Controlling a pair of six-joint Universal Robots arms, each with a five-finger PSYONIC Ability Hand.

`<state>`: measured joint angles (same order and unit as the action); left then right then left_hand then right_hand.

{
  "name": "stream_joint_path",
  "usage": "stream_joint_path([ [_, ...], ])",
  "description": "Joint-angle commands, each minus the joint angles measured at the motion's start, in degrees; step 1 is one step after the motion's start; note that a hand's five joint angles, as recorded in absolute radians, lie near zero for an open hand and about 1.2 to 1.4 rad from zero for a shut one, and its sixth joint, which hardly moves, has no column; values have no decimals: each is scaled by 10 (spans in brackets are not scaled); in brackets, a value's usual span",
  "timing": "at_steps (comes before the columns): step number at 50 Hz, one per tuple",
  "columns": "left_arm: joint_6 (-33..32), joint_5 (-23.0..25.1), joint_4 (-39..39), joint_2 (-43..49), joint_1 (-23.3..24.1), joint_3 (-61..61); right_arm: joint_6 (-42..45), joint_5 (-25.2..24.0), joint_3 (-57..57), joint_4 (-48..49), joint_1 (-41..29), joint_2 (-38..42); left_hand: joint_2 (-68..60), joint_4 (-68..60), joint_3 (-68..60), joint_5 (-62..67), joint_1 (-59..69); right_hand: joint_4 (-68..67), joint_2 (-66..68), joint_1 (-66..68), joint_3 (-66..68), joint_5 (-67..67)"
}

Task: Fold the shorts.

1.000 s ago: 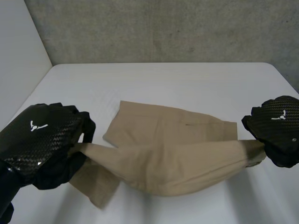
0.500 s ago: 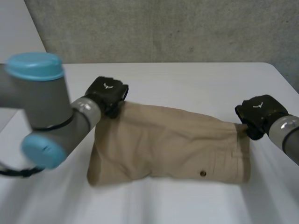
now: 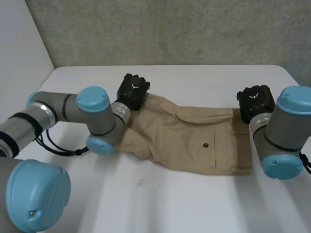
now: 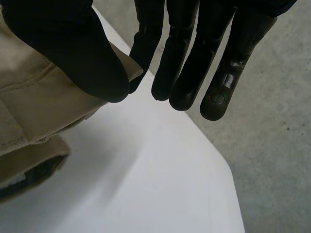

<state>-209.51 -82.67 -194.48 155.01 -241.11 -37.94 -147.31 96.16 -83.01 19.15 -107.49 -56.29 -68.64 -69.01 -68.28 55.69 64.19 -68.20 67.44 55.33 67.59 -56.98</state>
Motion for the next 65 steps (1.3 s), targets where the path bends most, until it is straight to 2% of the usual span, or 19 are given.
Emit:
stream_joint_path([
  [1,0,19,-108,11,4,-22,-3,30,45,-1,0,37,297,301,294,-268,-253,324,-316,-195,-317,311],
  [2,0,18,-114,8,4,-26,-6,29,56,3,0,36,392,395,388,-362,-347,539,-531,-410,-532,526],
  [4,1,16,-132,-7,9,-45,-9,29,62,4,1,36,586,590,583,-557,-542,582,-574,-453,-576,570],
  [7,1,10,-152,-62,17,-83,-25,22,73,18,1,18,586,590,583,-557,-542,582,-574,-453,-576,570],
  [10,3,0,-158,-115,17,-119,-66,-1,65,21,4,-62,586,590,582,-556,-541,582,-574,-453,-576,570],
  [14,7,-11,-159,-200,19,-192,-83,-17,38,12,5,-109,584,588,581,-555,-540,582,-574,-453,-576,570],
  [22,29,-25,-138,-337,18,-351,-89,-72,-46,-130,7,-186,569,573,566,-540,-525,582,-574,-453,-576,570],
  [26,63,-26,-102,-393,17,-428,-108,-79,-88,-198,9,-211,564,568,560,-535,-520,532,-525,-404,-526,520],
  [31,112,-25,-60,-436,17,-505,-129,-97,-139,-223,14,-234,557,561,554,-528,-513,462,-454,-333,-456,450],
  [33,118,-28,-56,-440,18,-524,-131,-122,-185,-222,23,-246,557,561,554,-528,-513,390,-382,-261,-384,378],
  [41,119,-28,-61,-416,6,-549,-131,-171,-265,-196,47,-246,554,558,550,-524,-509,310,-303,-182,-304,298],
  [49,115,-30,-69,-336,-15,-516,-122,-169,-288,-134,55,-214,552,556,549,-523,-508,330,-323,-202,-324,318],
  [56,109,-46,-70,-306,-24,-488,-110,-166,-284,-91,66,-175,551,554,547,-521,-506,336,-328,-207,-330,323],
  [60,68,-74,-65,-279,-42,-476,-100,-160,-286,-62,69,-162,552,556,549,-523,-508,329,-321,-200,-323,317],
  [65,28,-78,-64,-275,-53,-485,-77,-147,-289,-40,69,-151,552,556,549,-523,-508,302,-294,-173,-296,290],
])
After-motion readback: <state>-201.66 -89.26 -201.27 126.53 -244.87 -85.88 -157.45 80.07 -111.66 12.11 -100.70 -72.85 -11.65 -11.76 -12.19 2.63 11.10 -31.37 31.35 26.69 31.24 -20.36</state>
